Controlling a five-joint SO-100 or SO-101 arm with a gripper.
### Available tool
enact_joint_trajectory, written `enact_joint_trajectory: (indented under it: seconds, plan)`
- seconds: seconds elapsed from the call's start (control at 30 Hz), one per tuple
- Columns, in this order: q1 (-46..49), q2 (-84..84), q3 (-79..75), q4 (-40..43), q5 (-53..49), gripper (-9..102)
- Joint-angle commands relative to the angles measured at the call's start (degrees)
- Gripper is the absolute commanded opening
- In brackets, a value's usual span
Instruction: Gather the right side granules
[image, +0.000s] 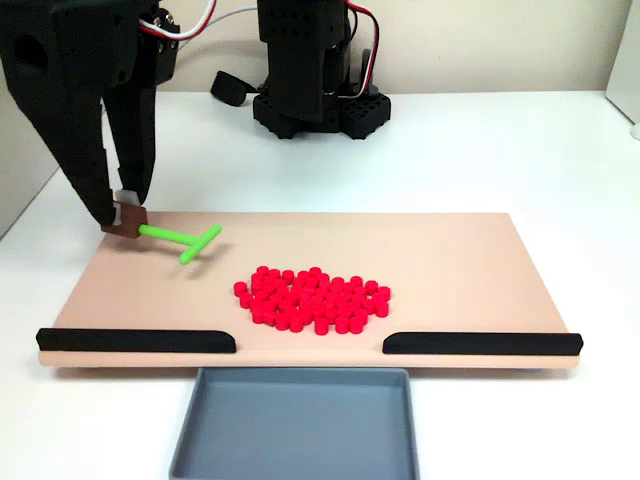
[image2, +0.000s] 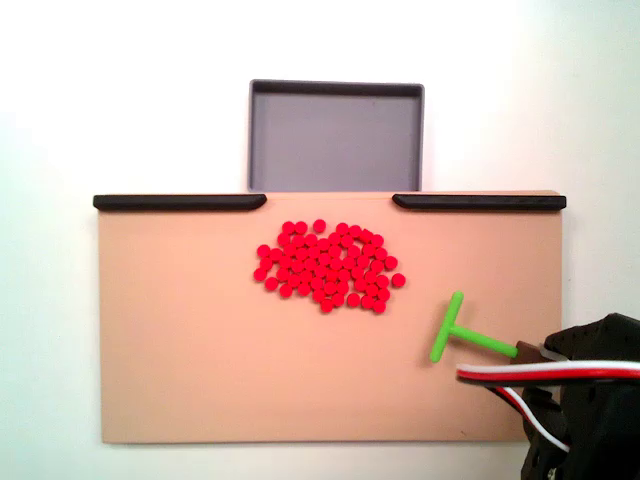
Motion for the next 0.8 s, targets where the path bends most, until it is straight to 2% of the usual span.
enact_joint_trajectory:
  seconds: [0.0, 0.77]
  plan:
    - [0.2, -0.2, -2.6, -0.2, -22.5, 0]
    - [-3.0, -4.6, -5.3, 0.3, -19.8, 0]
